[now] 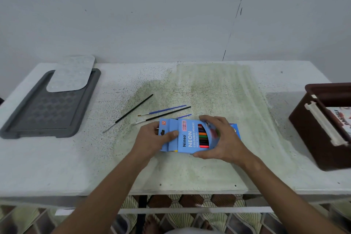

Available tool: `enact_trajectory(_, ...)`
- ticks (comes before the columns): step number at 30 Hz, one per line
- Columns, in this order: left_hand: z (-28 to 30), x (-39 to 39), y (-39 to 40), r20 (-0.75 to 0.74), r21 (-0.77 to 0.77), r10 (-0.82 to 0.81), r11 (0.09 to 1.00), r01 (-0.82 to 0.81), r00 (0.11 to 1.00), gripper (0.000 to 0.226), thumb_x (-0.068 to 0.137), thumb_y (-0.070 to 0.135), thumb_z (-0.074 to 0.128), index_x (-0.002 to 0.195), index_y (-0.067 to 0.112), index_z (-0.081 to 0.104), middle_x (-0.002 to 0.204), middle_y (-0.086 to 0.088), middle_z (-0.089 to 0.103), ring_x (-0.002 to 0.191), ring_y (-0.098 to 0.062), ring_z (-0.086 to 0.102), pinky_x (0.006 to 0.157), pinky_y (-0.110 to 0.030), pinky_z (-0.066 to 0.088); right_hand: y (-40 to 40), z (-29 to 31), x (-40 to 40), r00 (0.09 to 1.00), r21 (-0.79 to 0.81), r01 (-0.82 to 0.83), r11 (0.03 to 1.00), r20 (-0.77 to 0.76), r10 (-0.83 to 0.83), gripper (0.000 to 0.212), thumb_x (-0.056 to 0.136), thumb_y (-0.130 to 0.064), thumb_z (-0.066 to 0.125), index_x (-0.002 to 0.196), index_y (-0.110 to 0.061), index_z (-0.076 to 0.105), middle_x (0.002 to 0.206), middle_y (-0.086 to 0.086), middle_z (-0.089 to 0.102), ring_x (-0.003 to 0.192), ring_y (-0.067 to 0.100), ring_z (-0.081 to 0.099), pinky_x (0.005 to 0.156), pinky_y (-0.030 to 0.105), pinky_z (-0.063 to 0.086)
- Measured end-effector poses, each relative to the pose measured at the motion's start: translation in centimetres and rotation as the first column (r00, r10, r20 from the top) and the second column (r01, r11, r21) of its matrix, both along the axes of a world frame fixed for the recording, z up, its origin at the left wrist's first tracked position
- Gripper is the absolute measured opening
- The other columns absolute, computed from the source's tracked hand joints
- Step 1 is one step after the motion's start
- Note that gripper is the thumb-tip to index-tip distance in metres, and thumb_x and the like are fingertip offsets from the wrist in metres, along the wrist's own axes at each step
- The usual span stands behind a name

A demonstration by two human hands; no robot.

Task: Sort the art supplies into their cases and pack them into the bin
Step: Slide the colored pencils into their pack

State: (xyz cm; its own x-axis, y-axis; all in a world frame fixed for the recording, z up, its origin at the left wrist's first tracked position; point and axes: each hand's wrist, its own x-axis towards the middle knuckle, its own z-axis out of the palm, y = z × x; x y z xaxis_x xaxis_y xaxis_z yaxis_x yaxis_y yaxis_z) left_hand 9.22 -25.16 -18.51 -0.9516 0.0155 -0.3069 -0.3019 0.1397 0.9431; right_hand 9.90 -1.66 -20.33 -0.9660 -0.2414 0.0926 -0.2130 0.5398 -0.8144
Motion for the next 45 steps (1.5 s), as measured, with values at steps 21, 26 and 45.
enact_trajectory(21,-2.9,-0.7,-3.7,-0.040,-0.918,-0.657,0.322,0.232,0.753,0.104,0.058,0.096,0.003,0.145,0.043,0.029,0.157,-0.002,0.007,0.143,-0.021,-0.002,0.112,-0.047,0.004,-0.7,-0.8,-0.4,0.999,0.166,-0.042,0.985,0.018,0.040,0.097,0.040,-0.059,0.086,0.125,-0.054,0.040,0.119,-0.011,0.039,0.115,0.005,0.043,0.100,0.033,0.045)
enact_trajectory(26,-3.2,-1.2,-3.1,-0.120,-0.857,-0.639,0.454,0.246,0.760,0.112,0.052,0.099,0.015,0.143,0.038,0.036,0.155,0.002,0.018,0.142,-0.017,0.004,0.111,-0.039,0.004,-1.3,-0.2,-0.2,0.999,0.192,-0.044,0.980,0.022,0.040,0.098,0.042,-0.059,0.086,0.127,-0.052,0.039,0.118,-0.017,0.038,0.116,0.006,0.041,0.101,0.037,0.044)
enact_trajectory(45,-3.3,-2.0,-4.3,-0.099,-0.801,-0.699,0.478,0.360,0.708,0.095,0.058,0.081,0.030,0.140,0.035,0.042,0.109,0.011,0.030,0.105,-0.006,0.024,0.089,-0.027,0.017,1.4,0.2,3.7,0.916,0.118,0.397,0.910,0.003,-0.400,0.085,0.040,-0.029,0.097,0.113,-0.036,0.053,0.105,-0.015,0.050,0.104,0.015,0.051,0.093,0.040,0.047)
